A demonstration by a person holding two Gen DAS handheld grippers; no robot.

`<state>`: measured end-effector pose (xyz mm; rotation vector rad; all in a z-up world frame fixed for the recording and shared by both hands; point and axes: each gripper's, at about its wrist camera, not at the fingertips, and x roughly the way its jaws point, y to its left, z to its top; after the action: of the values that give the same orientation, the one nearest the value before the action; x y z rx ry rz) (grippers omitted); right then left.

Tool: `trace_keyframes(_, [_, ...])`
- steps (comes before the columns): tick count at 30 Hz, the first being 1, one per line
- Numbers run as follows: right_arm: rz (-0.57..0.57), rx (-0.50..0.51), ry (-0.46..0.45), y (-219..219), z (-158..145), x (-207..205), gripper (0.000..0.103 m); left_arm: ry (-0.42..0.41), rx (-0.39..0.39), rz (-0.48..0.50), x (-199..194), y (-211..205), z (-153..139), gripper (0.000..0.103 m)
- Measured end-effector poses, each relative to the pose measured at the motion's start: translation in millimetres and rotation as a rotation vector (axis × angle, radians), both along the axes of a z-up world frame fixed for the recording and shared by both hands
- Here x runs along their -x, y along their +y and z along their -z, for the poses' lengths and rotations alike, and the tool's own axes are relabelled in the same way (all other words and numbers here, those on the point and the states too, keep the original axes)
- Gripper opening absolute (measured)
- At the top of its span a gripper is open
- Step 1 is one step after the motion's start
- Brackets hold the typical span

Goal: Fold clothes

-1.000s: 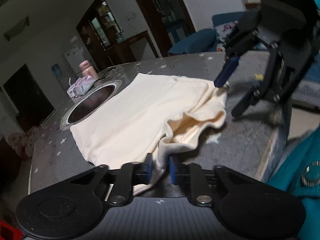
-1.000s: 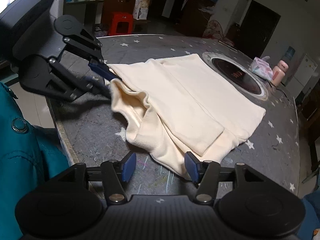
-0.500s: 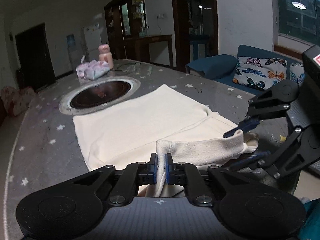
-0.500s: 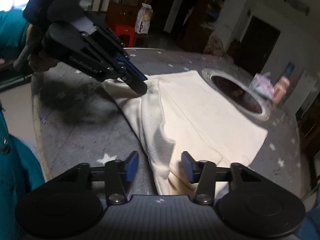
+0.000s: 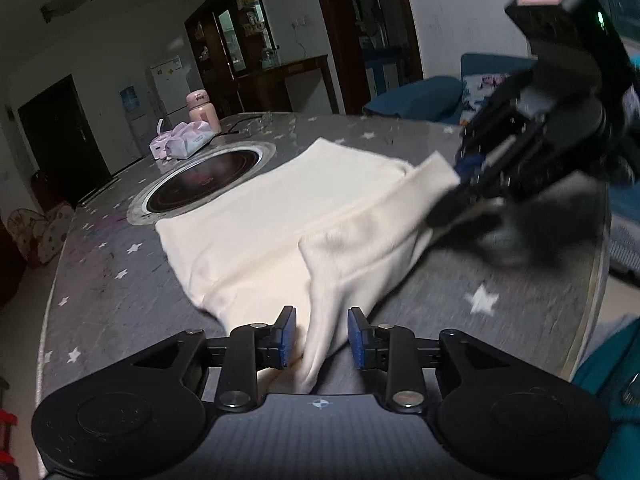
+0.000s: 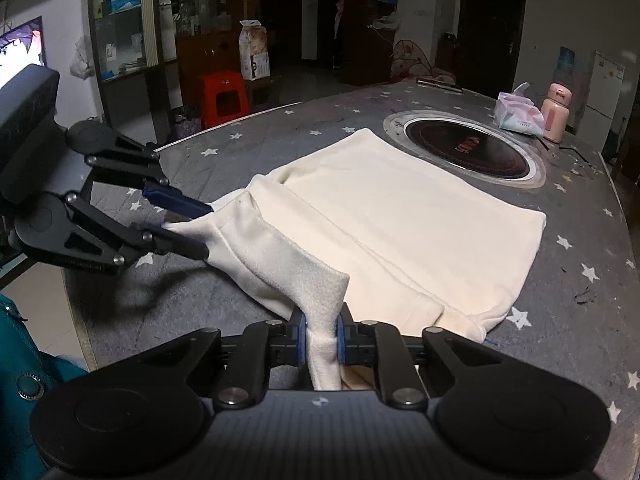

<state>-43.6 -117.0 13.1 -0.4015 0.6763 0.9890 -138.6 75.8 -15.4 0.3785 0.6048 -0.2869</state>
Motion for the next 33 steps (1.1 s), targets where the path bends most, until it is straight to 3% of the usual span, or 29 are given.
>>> trace_keyframes(2, [0.004, -0.001, -0.007, 0, 1, 2, 0.012, 0.013, -0.016, 0.01, 0, 3, 4, 0.03])
trace_keyframes(6, [0.013, -0.008, -0.017, -1, 3, 6, 0.01, 0.031, 0.017, -0.001, 0, 12, 4, 0.011])
trace_keyframes(9, [0.017, -0.023, -0.022, -3, 1, 12, 0.009, 0.037, 0.054, -0.001, 3, 16, -2, 0.006])
trace_keyframes(17, [-0.034, -0.056, -0.066, -19, -25, 44, 0.009, 0.03, 0.11, 0.043, 41, 12, -28, 0.006])
trace_keyframes(25, [-0.099, -0.046, -0.003, -42, -67, 94, 0.009, 0.025, 0.146, 0.074, 92, 5, -64, 0.006])
trace_keyframes(29, [-0.089, -0.04, -0.004, -42, -78, 92, 0.009, -0.017, 0.128, 0.076, 77, 5, -74, 0.006])
trace_keyframes(33, [-0.05, -0.064, -0.015, -40, -89, 58, 0.009, -0.046, 0.119, 0.066, 43, 9, -84, 0.006])
